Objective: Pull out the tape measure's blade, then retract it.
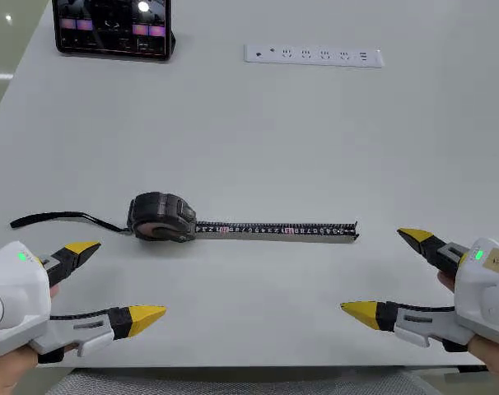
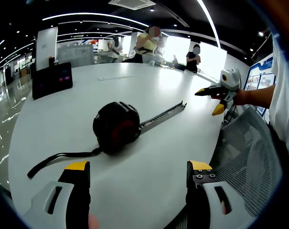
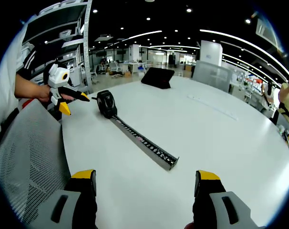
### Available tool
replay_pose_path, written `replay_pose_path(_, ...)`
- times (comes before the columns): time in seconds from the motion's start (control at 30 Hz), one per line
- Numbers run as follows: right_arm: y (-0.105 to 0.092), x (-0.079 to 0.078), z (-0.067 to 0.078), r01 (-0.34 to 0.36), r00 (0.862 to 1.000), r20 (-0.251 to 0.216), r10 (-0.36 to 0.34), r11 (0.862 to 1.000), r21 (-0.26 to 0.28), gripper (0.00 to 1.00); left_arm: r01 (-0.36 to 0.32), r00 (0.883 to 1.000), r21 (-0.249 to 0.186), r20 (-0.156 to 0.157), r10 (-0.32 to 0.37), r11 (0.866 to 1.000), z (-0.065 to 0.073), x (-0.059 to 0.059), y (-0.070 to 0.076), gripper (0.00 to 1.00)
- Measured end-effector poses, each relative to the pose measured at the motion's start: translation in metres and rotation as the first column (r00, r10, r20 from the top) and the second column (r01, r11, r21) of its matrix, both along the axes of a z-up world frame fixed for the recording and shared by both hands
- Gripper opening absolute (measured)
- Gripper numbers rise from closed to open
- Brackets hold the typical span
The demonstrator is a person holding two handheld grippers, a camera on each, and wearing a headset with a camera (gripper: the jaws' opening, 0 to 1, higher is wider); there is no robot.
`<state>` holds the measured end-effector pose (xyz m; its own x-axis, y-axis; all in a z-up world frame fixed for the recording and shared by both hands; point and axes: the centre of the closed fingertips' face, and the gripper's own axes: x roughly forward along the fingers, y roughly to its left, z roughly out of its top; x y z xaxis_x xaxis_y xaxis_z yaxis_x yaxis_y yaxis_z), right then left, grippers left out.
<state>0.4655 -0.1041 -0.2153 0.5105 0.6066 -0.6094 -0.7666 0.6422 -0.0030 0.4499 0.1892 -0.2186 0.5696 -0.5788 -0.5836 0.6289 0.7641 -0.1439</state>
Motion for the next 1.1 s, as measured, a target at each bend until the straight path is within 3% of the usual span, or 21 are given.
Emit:
replay_pose_path(0.53, 0.003, 0.007, 0.000, -0.009, 1.000, 0.001, 0.009, 1.000, 0.000, 0.83, 0.002, 1.000, -0.004, 0.007, -0.002, 1.000, 0.003, 0.017, -0.005, 0.81)
replay_pose_path(0.67, 0.003, 0.009, -0.001, -0.013, 1.000, -0.001, 0.013, 1.000, -0.002, 0.83, -0.011, 1.000, 0.005, -0.008, 0.011, 1.000, -0.001, 0.020, -0.003, 0.81)
replay_pose_path(0.73, 0.003, 0.013, -0.002, -0.015, 1.000, -0.002, 0.015, 1.000, -0.002, 0.83, -0.023, 1.000, -0.011, -0.018, 0.023, 1.000, -0.002, 0.024, -0.003, 0.81)
replay_pose_path(1.1, 0.000, 0.023, -0.005, -0.035, 0.999, -0.014, 0.034, 0.999, -0.011, 0.81, -0.063, 0.997, -0.025, -0.035, 0.062, 0.998, -0.004, 0.043, -0.013, 0.81)
